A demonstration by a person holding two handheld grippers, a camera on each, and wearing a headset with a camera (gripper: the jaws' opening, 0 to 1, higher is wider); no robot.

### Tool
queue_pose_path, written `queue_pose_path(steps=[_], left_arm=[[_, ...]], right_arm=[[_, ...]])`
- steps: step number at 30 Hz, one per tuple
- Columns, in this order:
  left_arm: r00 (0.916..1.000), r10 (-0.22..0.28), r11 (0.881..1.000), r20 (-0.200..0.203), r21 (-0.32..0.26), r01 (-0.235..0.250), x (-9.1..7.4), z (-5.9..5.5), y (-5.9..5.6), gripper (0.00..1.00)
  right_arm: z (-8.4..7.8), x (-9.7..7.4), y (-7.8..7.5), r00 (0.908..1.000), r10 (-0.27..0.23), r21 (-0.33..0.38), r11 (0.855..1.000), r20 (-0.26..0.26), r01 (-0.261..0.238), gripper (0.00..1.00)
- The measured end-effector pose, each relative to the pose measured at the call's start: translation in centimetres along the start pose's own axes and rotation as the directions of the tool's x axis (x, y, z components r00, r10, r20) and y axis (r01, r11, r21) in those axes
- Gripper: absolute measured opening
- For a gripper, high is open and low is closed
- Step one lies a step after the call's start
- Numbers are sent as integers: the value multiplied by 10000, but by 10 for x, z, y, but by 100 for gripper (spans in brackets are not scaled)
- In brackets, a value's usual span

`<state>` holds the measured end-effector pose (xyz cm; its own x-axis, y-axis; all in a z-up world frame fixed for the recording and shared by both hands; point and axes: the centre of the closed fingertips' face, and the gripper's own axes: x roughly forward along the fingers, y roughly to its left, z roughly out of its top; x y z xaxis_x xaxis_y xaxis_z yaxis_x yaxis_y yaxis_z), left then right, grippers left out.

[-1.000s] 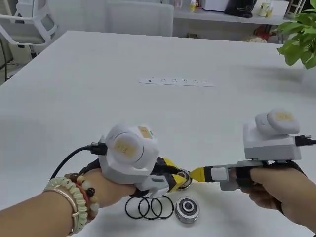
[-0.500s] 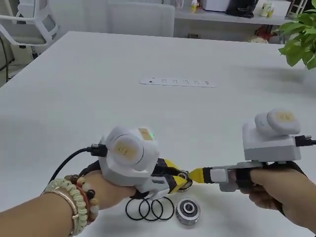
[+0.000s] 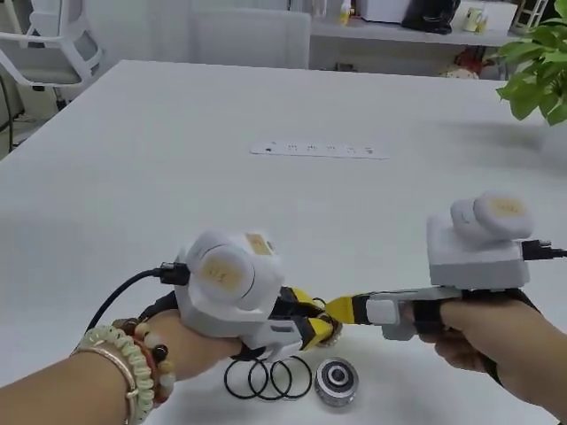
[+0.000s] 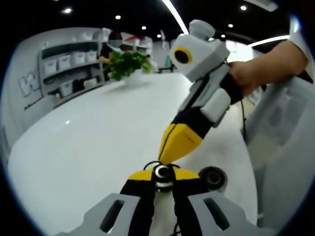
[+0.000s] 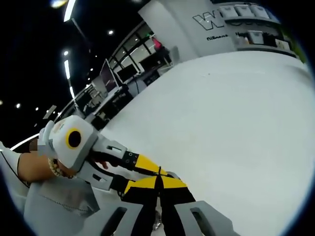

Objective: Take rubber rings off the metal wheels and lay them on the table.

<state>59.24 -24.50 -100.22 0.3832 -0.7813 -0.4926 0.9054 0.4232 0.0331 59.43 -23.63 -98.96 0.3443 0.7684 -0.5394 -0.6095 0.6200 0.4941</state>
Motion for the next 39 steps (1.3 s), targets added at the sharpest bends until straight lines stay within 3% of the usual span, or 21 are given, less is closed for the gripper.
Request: queue_pose_path(steps=[8, 15, 19, 23, 28, 31, 35, 39], left_arm=[[9992, -134, 9999, -366, 44, 136, -4, 3, -1, 14], [9993, -290, 9990, 237, -341, 298, -21, 34, 3, 21], [9989, -427, 9983, 167, 411, 420, -34, 43, 1, 25], [9980, -444, 9981, 443, 441, 425, -50, 62, 2, 37], [9976, -358, 9952, 586, 926, 302, -76, 76, 4, 39], [9983, -235, 9931, 527, 1161, 172, -91, 79, 7, 42], [9989, 117, 9913, 449, 1304, -175, -119, 75, 12, 44], [9975, 638, 9899, 303, 1247, -671, -147, 60, 15, 47]], right_arm=[[0, -3, -10, 9991, -426, -46, 9991, -50, 426, 0], [2, -5, -12, 9984, -571, -95, 9983, 22, 571, 0], [7, -8, -8, 9980, -570, -3, 9984, 269, 571, 0], [13, -11, -7, 9972, -565, 57, 9984, 497, 563, 0], [20, -15, 2, 9964, -377, -4, 9993, 757, 379, 0], [23, -14, 9, 9962, -114, 72, 9999, 868, 108, 0], [18, -9, 21, 9979, 273, -40, 9996, 579, -271, 0], [9, -3, 35, 9971, 744, -216, 9970, 137, -741, 0]])
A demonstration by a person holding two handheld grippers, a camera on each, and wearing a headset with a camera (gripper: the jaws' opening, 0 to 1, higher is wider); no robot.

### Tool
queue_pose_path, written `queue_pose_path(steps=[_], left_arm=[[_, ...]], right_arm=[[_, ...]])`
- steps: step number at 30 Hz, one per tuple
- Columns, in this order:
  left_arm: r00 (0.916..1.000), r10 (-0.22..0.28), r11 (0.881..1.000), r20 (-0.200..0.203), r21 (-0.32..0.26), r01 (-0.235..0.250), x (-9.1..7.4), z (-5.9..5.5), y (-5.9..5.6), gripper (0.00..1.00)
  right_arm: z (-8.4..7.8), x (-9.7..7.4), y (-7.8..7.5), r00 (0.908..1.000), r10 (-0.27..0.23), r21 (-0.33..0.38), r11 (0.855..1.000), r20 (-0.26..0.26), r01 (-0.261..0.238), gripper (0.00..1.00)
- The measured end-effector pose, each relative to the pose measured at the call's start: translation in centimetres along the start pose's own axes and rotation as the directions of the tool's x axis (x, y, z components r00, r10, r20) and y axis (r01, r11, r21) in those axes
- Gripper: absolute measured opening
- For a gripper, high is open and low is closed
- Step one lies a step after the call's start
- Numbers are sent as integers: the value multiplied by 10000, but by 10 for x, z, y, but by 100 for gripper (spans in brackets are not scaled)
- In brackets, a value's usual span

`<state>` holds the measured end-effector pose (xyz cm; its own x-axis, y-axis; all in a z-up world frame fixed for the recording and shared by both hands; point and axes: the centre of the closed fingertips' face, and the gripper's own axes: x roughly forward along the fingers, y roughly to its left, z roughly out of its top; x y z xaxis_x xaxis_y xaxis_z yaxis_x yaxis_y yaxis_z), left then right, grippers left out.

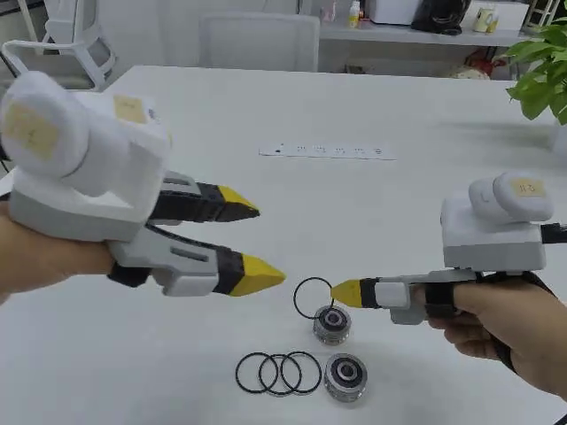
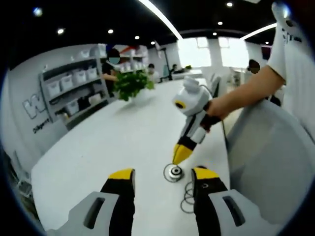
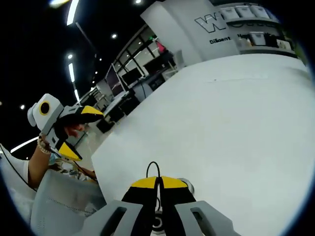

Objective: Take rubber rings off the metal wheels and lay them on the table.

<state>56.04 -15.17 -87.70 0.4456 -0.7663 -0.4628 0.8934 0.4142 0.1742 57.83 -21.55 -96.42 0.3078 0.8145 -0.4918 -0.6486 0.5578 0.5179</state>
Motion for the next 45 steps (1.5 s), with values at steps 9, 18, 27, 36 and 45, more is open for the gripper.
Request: queue_pose_path(steps=[9, 18, 27, 36, 45], left_arm=[[9952, 762, 9910, -613, -1053, -824, -38, -49, -12, 49], [9887, 1230, 9694, -858, -2027, -1382, -54, -78, -22, 50], [9883, 1322, 9542, -757, -2604, -1476, -56, -84, -34, 51], [9881, 1372, 9477, -701, -2809, -1515, -60, -86, -42, 54], [9850, 1494, 9390, -864, -2997, -1687, -69, -92, -47, 59]], right_arm=[[-38, 13, 7, 9829, 296, -1007, 9937, -1815, -485, 0], [-50, 16, 0, 9702, -143, -1907, 9811, -2420, -331, 3], [-46, 12, -8, 9702, -620, -2415, 9704, -2343, 37, 3], [-41, 8, 1, 9707, -692, -3343, 9424, -2299, -120, 8], [-41, 4, 17, 9657, -560, -4483, 8914, -2537, -661, 20]])
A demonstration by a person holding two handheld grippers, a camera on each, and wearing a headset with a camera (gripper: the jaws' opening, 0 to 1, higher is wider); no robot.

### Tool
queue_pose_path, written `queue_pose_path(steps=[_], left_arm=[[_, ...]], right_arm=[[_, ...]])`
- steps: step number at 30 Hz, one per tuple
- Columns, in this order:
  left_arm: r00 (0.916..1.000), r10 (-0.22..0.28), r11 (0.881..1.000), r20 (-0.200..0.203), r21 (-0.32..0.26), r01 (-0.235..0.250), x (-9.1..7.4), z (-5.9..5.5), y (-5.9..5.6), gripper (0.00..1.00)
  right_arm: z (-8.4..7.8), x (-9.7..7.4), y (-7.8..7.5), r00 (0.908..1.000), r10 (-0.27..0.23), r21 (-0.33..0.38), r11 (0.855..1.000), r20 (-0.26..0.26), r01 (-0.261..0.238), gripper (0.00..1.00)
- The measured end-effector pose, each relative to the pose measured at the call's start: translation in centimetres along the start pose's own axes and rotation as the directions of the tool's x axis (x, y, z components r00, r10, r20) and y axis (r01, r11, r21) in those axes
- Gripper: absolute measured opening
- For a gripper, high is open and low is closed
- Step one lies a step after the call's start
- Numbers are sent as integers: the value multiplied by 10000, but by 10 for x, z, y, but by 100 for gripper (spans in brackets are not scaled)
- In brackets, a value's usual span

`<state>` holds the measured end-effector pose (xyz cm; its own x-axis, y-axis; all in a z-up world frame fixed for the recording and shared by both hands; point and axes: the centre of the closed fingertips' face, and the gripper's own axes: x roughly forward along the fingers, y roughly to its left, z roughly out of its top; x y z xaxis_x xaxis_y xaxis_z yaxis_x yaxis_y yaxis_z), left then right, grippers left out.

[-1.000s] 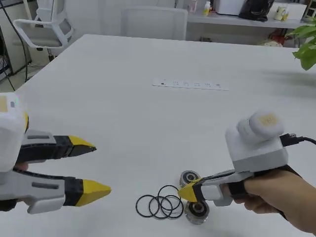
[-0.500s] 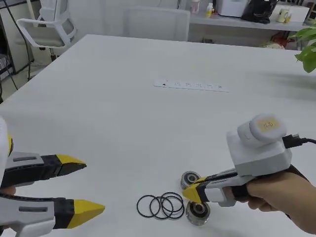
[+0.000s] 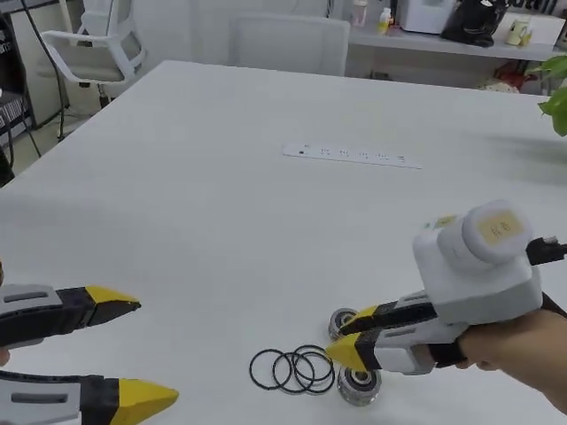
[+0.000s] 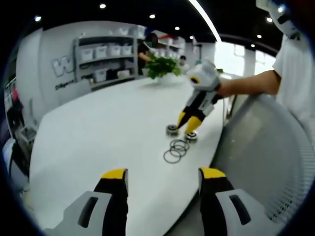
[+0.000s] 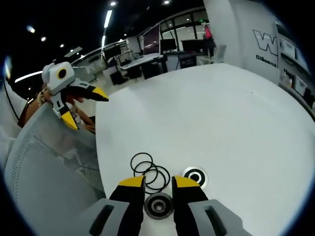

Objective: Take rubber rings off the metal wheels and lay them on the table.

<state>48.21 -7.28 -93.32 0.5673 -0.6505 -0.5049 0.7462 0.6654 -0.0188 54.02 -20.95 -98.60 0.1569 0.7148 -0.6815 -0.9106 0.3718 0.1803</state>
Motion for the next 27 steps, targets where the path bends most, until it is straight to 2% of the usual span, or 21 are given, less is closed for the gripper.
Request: queue_pose_path(steps=[4, 8, 13, 18, 24, 27], left_arm=[[9999, -128, 9999, 15, -86, 128, 0, -1, -3, 62], [9998, -192, 9998, -33, -64, 192, 0, 0, -5, 66], [9983, -508, 9984, 273, -241, 515, -1, 10, -11, 73], [9980, -512, 9985, 372, -186, 519, -5, 15, -13, 80], [9989, -418, 9987, 200, -277, 424, -9, 12, -12, 87], [9993, -334, 9993, 143, -186, 337, -13, 12, -13, 89]], right_arm=[[5, -1, 12, 9995, 310, -485, 9983, -26, -311, 27], [13, -7, 19, 9992, 389, -720, 9967, 127, -379, 40], [21, -17, 34, 9965, 682, -823, 9945, 473, -641, 50], [20, -26, 40, 9953, 748, -898, 9936, 614, -692, 63], [16, -43, 44, 9943, 749, -1040, 9923, 754, -668, 78], [15, -54, 44, 9941, 718, -862, 9942, 819, -647, 84]])
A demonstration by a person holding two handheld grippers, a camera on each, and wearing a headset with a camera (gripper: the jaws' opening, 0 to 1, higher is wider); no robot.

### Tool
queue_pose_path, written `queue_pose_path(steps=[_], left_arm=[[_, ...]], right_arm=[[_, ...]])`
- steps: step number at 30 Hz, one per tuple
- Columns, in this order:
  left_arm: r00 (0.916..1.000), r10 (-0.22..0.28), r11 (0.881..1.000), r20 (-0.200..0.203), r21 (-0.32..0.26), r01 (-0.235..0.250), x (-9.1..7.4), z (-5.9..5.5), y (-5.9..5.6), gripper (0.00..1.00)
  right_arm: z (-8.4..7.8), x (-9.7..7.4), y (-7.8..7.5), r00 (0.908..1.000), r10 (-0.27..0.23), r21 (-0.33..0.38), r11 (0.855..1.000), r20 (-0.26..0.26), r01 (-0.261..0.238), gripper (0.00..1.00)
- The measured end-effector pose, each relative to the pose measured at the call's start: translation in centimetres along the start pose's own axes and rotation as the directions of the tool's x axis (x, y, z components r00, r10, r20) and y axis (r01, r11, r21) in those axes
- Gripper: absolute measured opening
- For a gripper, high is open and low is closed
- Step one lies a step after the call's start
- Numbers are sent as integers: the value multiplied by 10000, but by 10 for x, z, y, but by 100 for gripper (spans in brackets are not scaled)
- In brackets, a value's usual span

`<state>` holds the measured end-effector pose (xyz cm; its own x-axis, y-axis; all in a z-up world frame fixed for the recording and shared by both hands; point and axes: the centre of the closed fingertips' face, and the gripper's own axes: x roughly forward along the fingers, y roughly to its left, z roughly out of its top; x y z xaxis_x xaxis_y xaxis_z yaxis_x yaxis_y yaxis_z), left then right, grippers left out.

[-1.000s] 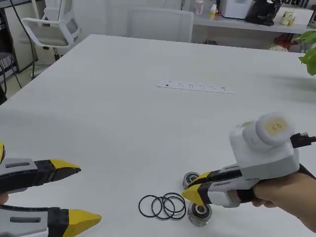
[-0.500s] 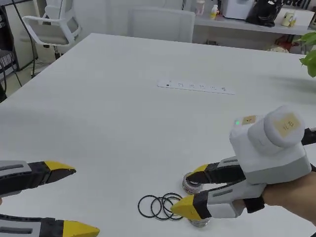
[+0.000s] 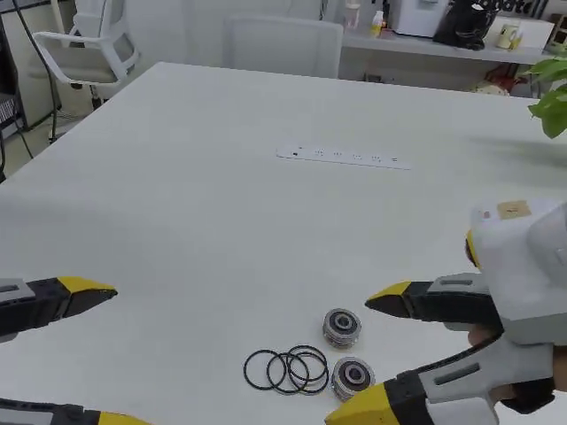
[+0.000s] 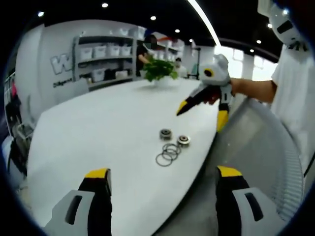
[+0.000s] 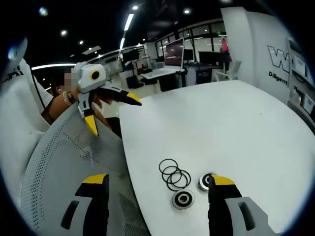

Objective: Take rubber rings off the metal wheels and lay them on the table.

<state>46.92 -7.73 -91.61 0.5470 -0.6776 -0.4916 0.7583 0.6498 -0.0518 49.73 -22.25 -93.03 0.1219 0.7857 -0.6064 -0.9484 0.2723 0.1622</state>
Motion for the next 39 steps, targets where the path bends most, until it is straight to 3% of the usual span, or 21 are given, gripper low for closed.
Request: queue_pose_path(steps=[6, 13, 18, 20, 23, 26, 33, 39], left_arm=[[9993, 325, 9994, 206, -113, -323, -4, 3, 7, 95], [9957, 793, 9960, 471, -448, -773, -9, -1, 19, 100], [9949, 966, 9919, 301, -863, -937, -8, -14, 21, 100], [9939, 1026, 9871, 394, -1273, -969, -8, -15, 23, 100], [9922, 1105, 9862, 569, -1305, -1024, -10, -13, 25, 100], [9910, 1261, 9844, 439, -1288, -1196, -11, -16, 29, 100], [9892, 1406, 9810, 420, -1410, -1335, -13, -19, 33, 100], [9880, 1497, 9781, 375, -1518, -1425, -13, -22, 34, 100]], right_arm=[[1, -24, -2, 9984, -349, 63, 9994, 439, 346, 98], [-3, -50, -5, 9873, -464, 337, 9986, 1519, 417, 99], [-9, -63, -14, 9729, -1058, 801, 9926, 2056, 910, 99], [-13, -67, -17, 9687, -1241, 951, 9898, 2149, 1057, 99], [-19, -73, -23, 9597, -1662, 1354, 9811, 2264, 1380, 99], [-26, -78, -28, 9495, -1998, 1730, 9718, 2420, 1604, 99], [-45, -79, -34, 9430, -2435, 2295, 9543, 2268, 1913, 99], [-68, -72, -33, 9551, -2514, 2687, 9414, 1566, 2038, 99]])
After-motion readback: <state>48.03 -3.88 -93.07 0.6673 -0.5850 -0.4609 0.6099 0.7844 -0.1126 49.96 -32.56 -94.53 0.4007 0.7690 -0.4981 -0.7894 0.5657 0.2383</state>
